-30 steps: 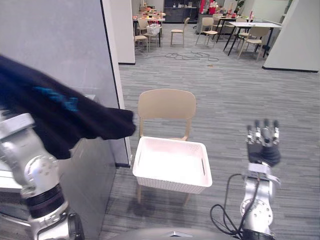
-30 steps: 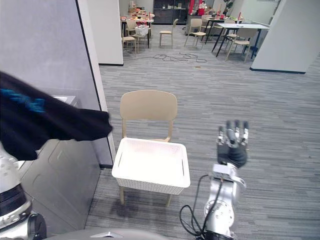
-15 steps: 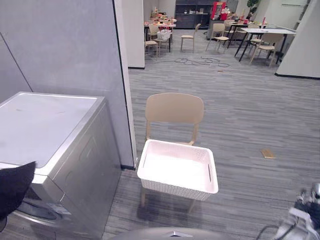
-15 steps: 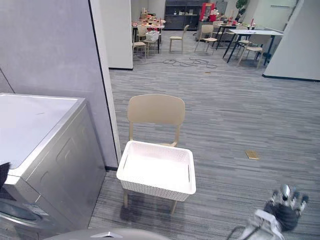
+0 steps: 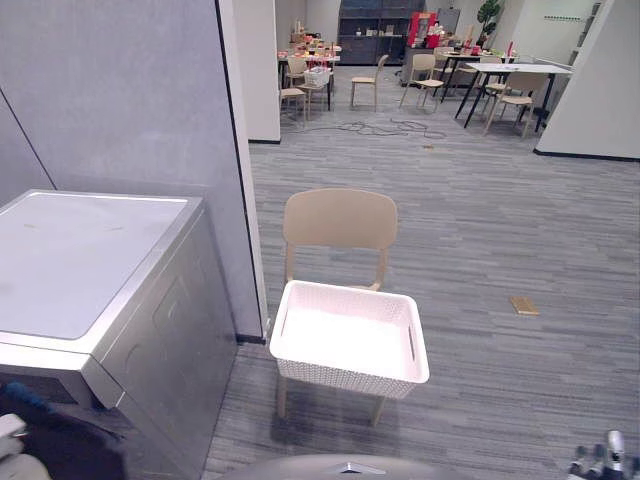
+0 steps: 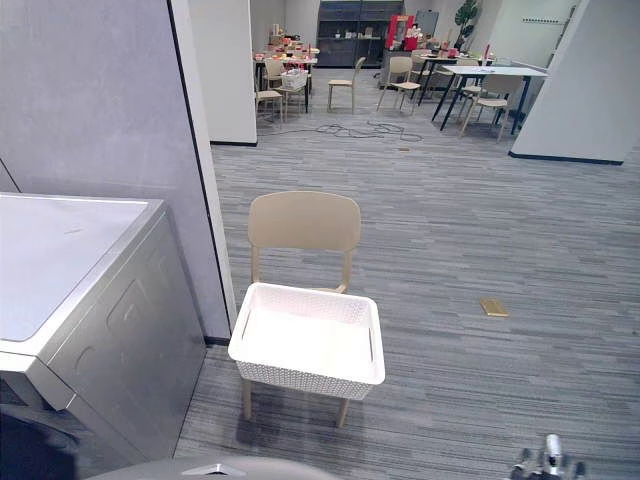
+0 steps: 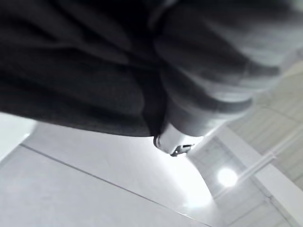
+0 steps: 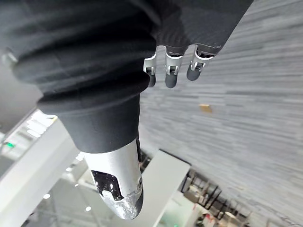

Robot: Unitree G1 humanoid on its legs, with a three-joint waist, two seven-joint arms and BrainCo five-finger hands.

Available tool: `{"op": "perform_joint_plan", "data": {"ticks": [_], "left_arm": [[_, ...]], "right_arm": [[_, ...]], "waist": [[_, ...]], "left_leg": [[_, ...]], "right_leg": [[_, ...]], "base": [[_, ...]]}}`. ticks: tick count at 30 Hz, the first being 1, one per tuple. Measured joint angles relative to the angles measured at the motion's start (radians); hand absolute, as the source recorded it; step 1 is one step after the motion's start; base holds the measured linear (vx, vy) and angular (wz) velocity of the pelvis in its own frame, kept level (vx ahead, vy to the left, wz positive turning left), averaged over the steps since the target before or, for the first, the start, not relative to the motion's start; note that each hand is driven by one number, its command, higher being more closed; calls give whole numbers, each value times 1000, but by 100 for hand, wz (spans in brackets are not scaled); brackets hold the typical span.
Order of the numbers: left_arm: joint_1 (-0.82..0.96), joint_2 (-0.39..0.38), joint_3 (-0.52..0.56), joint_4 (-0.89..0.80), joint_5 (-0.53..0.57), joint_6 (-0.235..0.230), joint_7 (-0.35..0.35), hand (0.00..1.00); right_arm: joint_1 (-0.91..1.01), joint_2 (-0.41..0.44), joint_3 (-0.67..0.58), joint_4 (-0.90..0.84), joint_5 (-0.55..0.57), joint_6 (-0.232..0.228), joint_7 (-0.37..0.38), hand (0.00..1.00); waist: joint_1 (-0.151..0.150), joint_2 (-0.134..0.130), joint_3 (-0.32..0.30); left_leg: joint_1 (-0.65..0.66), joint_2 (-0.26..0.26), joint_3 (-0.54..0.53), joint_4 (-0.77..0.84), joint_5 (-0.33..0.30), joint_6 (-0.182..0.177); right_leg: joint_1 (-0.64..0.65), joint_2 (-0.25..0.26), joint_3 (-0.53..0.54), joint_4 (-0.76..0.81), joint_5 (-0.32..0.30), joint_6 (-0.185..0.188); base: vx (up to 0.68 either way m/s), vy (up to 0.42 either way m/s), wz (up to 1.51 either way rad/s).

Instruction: Pick up the laundry basket with both hands and put the clothes into the washing machine.

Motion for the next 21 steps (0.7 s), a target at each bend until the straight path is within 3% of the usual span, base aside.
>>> {"op": "perform_joint_plan", "data": {"ticks": [6,9,14,21], "left_arm": [[-12,9,-121,291,-19,42,-10,100],[-28,10,-190,427,-19,65,-10,100],[-44,17,-276,643,-29,72,-10,100],[-42,26,-367,777,-27,84,-20,100]], "right_arm": [[-27,-11,122,300,-1,41,16,0],[-62,-20,193,459,-1,40,19,0],[-116,-36,370,671,-117,52,20,0],[-137,-56,456,762,-200,36,22,0]], "waist": [[11,-3,2],[19,-11,17],[29,-21,48],[27,-35,65]], "left_leg": [[4,2,10,0,0,0],[4,2,9,0,-1,-2],[-3,-4,-2,0,-2,0],[15,-12,-29,-1,-17,-6]], "right_leg": [[-1,-1,0,6,-2,2],[-3,-1,1,10,-2,3],[-3,-2,1,8,-6,-1],[24,-1,-4,6,-24,-4]], "base": [[0,0,-2],[0,0,0],[9,4,4],[51,6,6]]}}
